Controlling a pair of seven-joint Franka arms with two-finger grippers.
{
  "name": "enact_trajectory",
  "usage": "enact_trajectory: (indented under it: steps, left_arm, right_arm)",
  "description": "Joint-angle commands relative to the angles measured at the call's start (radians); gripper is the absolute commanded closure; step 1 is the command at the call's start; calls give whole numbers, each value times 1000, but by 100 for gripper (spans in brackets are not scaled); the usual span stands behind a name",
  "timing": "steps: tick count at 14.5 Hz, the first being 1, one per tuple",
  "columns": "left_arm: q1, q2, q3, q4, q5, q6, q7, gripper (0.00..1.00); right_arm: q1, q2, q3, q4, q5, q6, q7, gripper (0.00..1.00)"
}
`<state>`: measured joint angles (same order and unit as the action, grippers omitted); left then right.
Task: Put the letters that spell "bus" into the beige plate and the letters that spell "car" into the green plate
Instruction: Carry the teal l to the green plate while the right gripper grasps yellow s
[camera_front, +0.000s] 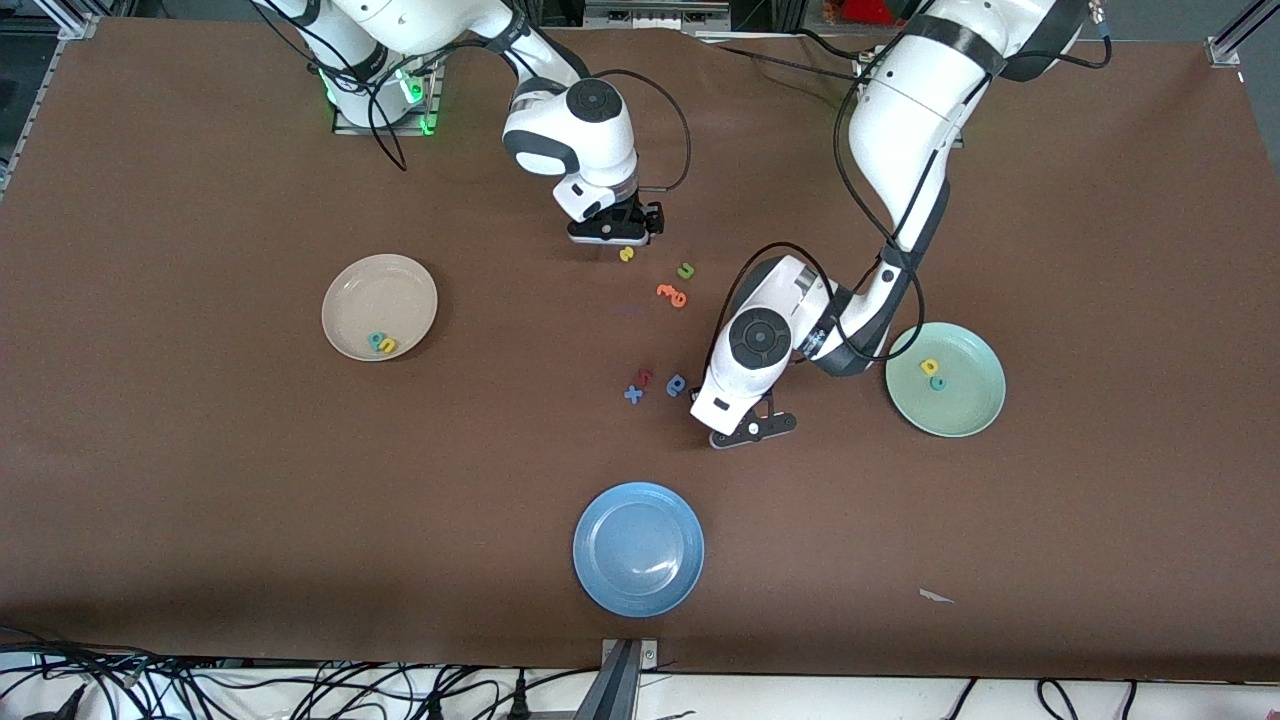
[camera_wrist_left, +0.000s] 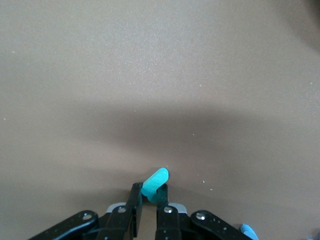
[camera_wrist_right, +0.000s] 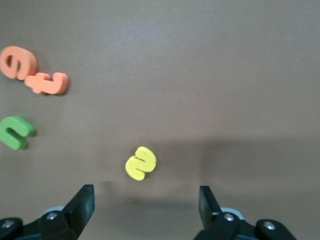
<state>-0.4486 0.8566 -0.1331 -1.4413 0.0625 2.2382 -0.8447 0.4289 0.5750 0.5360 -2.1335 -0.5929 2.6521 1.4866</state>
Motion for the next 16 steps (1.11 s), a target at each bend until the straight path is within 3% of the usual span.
enact_trajectory:
  steps: [1,4,10,12,16]
  left_arm:
    - [-1,1,1,27,26,-25,-5,99]
    - [39,-34,1,28,29,-116,31,99]
    - [209,-126,0,13,28,-403,420,100]
    - [290,-169,1,-17,29,-445,566,100]
    - [422,-266,1,-151,37,-424,803,100]
  right_arm:
    - [24,28,-24,32,-38,-4,26,12]
    - [24,35,-36,43,-51,-4,26,13]
    - [50,68,-67,69,-65,-4,24,19]
    - [51,69,-71,67,-80,-4,24,27]
    - [51,68,-73,67,-88,-4,24,57]
